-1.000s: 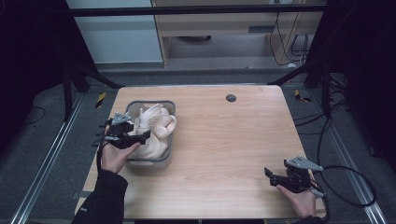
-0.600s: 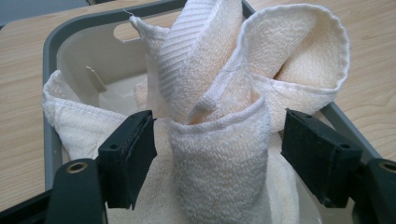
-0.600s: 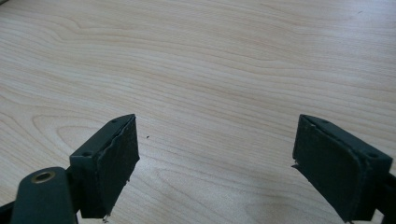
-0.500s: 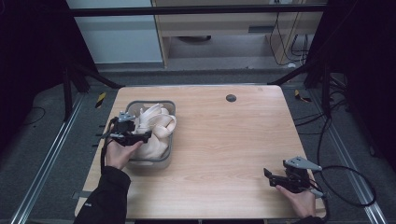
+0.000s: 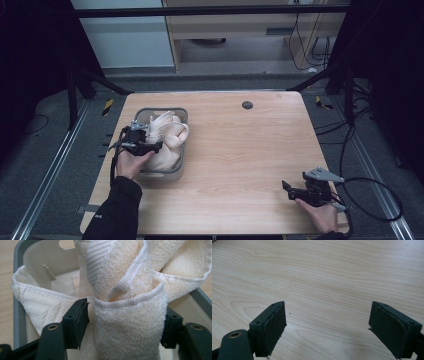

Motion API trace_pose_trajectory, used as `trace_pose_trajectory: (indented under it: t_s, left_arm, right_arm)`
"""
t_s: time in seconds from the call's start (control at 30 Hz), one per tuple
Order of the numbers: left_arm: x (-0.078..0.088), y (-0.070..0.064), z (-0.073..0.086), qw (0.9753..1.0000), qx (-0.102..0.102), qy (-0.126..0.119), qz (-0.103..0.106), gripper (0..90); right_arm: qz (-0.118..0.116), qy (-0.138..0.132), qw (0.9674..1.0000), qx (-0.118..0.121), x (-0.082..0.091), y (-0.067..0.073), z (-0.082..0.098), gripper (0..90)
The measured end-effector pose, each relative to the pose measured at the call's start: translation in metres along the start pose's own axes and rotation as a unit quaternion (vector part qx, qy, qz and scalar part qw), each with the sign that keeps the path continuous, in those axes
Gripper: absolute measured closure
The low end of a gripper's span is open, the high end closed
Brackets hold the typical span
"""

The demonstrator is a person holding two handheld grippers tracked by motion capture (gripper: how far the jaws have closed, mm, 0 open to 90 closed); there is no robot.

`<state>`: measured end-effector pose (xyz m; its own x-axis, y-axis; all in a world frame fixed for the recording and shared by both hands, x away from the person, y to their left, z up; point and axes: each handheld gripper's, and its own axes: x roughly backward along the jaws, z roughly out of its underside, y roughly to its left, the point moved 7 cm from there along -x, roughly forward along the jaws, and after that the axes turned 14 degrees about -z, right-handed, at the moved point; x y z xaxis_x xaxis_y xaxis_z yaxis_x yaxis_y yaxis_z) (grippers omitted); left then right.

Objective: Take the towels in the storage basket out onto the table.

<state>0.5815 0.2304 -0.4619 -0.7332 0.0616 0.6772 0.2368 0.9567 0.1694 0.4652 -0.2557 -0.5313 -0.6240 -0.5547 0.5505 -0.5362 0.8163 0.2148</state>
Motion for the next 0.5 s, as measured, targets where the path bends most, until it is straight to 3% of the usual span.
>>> trace_pose_trajectory:
  t_s: [0.13, 0.5]
  left_arm:
    - [-0.0024, -0.002, 0.0008, 0.9999, 0.002, 0.007, 0.011, 42.4]
    - [-0.0022, -0.0017, 0.0016, 0.9997, 0.004, 0.023, 0.007, 60.9]
  right_arm:
    - [0.0, 0.001, 1.0, 0.0, -0.0001, 0.0002, 0.0002, 14.2]
    - [0.0, 0.004, 1.0, 0.003, -0.0009, -0.0004, 0.0008, 14.0]
